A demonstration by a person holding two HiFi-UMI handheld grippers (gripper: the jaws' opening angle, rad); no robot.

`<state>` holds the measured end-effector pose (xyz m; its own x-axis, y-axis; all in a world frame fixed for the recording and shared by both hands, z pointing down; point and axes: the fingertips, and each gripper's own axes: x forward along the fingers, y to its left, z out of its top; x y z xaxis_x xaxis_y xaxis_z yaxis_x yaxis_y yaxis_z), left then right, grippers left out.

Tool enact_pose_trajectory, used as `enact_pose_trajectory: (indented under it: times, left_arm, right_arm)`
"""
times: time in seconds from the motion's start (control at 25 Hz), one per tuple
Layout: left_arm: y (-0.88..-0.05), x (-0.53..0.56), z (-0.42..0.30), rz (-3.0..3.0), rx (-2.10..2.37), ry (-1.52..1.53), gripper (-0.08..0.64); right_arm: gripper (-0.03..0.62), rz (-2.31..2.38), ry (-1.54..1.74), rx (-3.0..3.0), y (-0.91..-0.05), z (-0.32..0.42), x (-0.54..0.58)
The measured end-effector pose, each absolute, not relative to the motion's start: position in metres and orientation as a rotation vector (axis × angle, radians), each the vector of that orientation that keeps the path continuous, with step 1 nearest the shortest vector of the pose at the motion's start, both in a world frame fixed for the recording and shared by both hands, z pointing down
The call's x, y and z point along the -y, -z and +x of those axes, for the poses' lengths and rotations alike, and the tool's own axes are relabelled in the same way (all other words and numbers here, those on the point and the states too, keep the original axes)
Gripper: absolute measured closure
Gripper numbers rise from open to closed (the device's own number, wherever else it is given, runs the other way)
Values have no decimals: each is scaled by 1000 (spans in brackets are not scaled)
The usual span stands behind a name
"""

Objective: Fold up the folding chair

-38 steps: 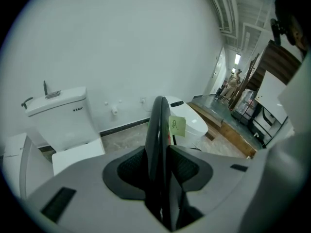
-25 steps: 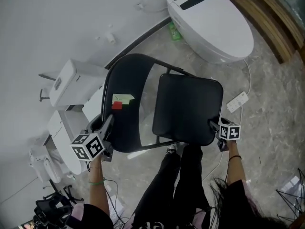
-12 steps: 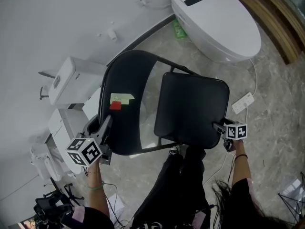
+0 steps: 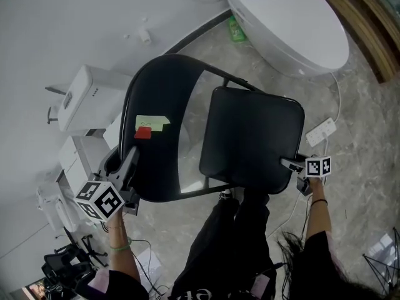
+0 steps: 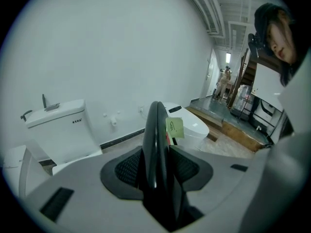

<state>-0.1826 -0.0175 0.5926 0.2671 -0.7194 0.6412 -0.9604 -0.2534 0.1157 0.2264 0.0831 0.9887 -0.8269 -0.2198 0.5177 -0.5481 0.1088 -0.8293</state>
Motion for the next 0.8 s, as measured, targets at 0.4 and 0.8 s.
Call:
enact_pose_trajectory:
  times: [0.4, 0.8]
  left_arm:
    - [-581, 13, -179, 2065, 1434, -617, 408]
    - [-554, 14, -195, 2058, 1428, -568, 408]
  right_arm:
    - [244, 949, -1932, 2104, -971, 225, -79]
    - [279, 1079, -1920, 2154, -908, 209, -67]
